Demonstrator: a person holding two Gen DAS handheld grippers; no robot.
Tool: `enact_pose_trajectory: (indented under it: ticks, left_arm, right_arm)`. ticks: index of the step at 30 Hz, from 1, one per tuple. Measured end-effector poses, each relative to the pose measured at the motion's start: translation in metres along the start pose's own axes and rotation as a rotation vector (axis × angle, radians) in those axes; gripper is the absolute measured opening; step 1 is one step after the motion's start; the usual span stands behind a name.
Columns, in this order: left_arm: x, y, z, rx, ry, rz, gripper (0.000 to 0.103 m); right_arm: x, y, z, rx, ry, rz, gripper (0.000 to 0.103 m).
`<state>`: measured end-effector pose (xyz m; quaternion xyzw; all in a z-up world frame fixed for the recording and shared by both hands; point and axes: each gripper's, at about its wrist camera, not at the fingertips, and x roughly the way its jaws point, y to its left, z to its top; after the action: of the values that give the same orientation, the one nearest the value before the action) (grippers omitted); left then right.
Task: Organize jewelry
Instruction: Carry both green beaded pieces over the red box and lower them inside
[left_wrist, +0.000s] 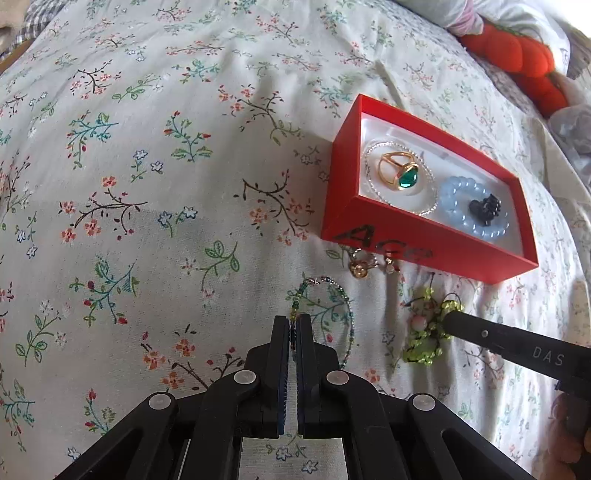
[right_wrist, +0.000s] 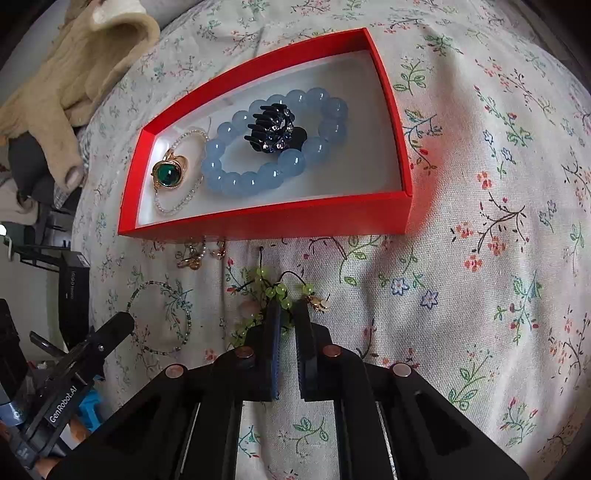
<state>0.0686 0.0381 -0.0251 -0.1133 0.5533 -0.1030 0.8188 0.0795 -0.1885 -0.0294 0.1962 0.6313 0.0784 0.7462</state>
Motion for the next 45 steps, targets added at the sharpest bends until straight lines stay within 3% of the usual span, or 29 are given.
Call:
enact_pose_trajectory:
  ticks: [6, 13, 18, 25, 35, 37, 45]
  left_arm:
    - [-0.012, -0.003, 0.002, 0.005, -0.032, -0.015, 0.000]
    - [-0.036, -0.017, 0.005, 0.018, -0.102, -0.064, 0.000]
    - [-0.047, -0.028, 0.010, 0.016, -0.153, -0.159, 0.000]
    - [-0.051, -0.053, 0.019, 0.040, -0.216, -0.237, 0.000]
    - [-0.030, -0.077, 0.040, 0.044, -0.219, -0.444, 0.000]
    - [-0.027, -0.080, 0.043, 0.057, -0.231, -0.438, 0.000]
    - [0.002, -0.080, 0.057, 0.107, -0.228, -0.291, 0.000]
  right_arm:
    - [-0.016, 0.009, 0.000, -0.059, -0.037, 0.012, 0.005]
    - [-0.061, 0.018, -0.009, -0.101, -0.145, 0.078, 0.005]
    - [-0.090, 0.023, -0.012, -0.127, -0.237, 0.101, 0.005]
    - [-0.122, 0.018, -0.003, -0.114, -0.352, 0.108, 0.005]
    - [-0.129, -0.001, 0.026, -0.067, -0.434, 0.119, 0.005]
    - [-0.129, -0.003, 0.031, -0.069, -0.454, 0.129, 0.005]
    - [-0.115, 0.001, 0.047, -0.103, -0.461, 0.125, 0.005]
